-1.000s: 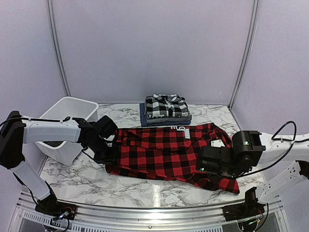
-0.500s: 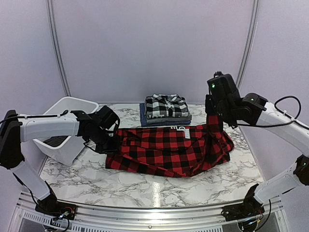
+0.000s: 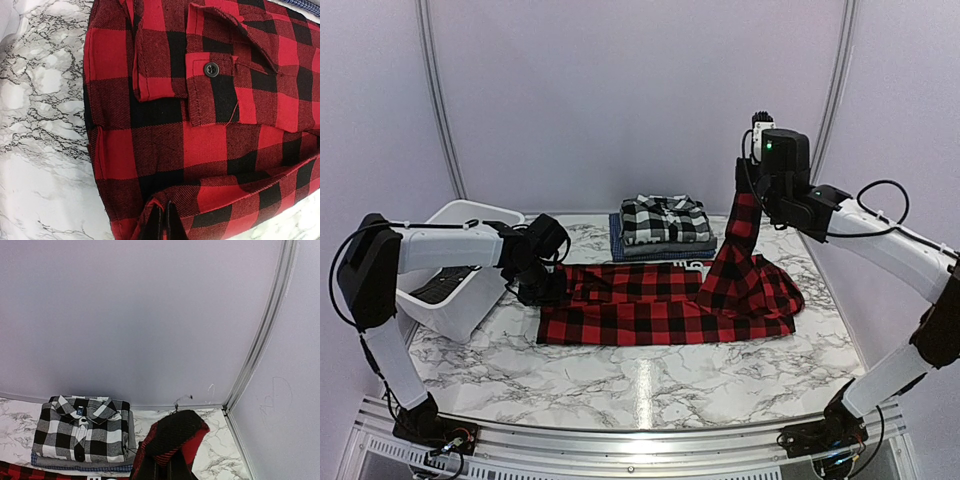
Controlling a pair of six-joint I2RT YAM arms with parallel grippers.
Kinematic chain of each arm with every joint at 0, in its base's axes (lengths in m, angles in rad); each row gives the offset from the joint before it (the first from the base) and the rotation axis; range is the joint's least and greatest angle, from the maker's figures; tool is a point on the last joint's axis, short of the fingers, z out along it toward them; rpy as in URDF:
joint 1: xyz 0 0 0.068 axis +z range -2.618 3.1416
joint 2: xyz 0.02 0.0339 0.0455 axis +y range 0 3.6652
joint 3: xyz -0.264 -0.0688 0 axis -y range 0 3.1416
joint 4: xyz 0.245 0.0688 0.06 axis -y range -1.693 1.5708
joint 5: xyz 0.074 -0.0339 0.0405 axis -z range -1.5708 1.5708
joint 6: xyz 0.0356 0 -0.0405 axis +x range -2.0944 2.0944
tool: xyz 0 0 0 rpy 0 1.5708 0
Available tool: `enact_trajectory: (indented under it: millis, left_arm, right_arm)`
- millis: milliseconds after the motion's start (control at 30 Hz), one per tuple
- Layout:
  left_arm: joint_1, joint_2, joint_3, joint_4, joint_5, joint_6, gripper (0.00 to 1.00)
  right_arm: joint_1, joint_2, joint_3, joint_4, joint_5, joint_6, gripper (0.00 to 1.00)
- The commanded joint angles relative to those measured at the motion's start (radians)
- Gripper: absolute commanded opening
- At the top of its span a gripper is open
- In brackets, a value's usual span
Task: Fold and stack the long sleeve shirts
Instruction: Fold the 1/3-folded shirt at the center of the board.
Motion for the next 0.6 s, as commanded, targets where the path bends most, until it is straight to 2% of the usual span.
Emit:
enact_trajectory:
  millis: [0,367,567]
  left_arm:
    - [0.006,0.012,0.02,-0.015,-0.027,0.018,0.0]
    - [0.007,0.063,0.059,-0.007,-0.052,0.023,0.01]
    - [0.016,0.045,0.027,-0.006,-0.09,0.006,0.11]
  right_arm:
    - [-0.006,-0.006,0.045,0.114,-0.037,-0.07,0.0]
    - [-0.007,0.0,0.064,-0.033,0.021,-0.074,0.0]
    - [-0.006,-0.003,0.06,-0.065,-0.133,-0.075,0.0]
